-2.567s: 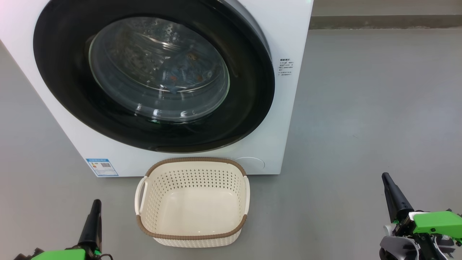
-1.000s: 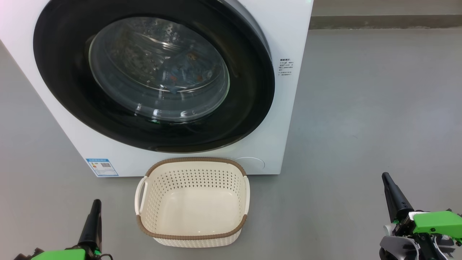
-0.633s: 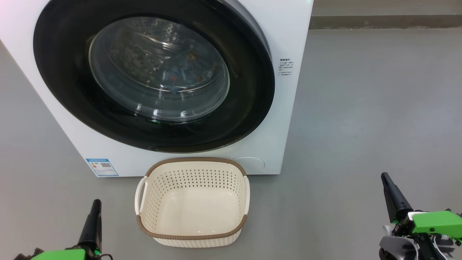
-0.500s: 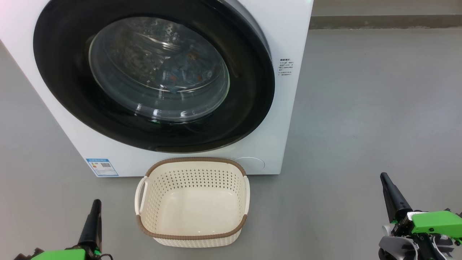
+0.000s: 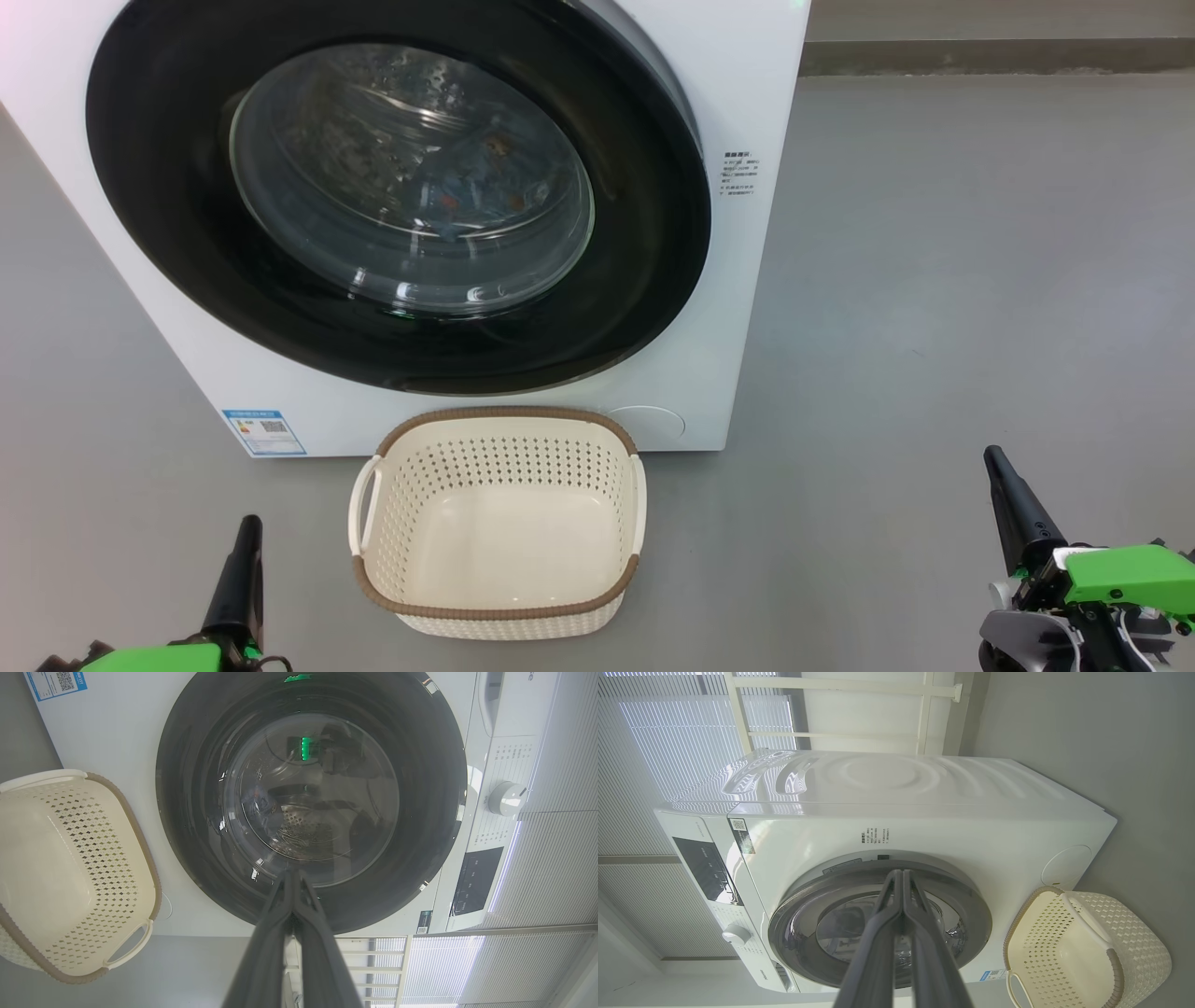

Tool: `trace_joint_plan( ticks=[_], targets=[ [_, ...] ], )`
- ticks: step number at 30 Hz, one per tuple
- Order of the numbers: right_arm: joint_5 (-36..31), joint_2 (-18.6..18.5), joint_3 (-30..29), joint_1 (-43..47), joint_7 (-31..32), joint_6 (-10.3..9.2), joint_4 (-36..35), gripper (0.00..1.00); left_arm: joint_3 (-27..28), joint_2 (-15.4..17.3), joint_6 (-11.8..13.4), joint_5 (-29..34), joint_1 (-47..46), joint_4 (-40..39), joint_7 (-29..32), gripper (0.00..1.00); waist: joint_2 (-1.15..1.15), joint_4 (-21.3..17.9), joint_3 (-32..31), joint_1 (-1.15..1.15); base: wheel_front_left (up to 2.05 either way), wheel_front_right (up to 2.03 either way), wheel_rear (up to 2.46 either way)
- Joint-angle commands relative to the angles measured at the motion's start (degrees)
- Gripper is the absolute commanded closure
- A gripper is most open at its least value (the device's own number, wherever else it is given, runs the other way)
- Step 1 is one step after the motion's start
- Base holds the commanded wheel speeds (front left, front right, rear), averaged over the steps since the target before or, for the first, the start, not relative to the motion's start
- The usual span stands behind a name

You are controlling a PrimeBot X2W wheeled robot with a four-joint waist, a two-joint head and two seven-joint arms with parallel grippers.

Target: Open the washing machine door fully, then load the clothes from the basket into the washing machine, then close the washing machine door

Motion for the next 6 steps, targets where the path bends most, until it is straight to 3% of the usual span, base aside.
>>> trace_joint_plan(
  ticks=[1,6],
  targets=[
    [1.1,-1.1,1.2,-2.4,-0.2,0.1,-1.8,1.0,1.9,0.5,0.0,-0.4,-2.5,-1.7,0.3,1.0,0.0,0.0,0.0,0.0,0.0,0.0,0.0],
    [1.2,-1.2,1.3,-2.4,-0.3,0.1,-1.8,1.0,1.9,0.5,0.0,-0.4,-2.5,-1.7,0.3,1.0,0.0,0.0,0.0,0.0,0.0,0.0,0.0]
  ],
)
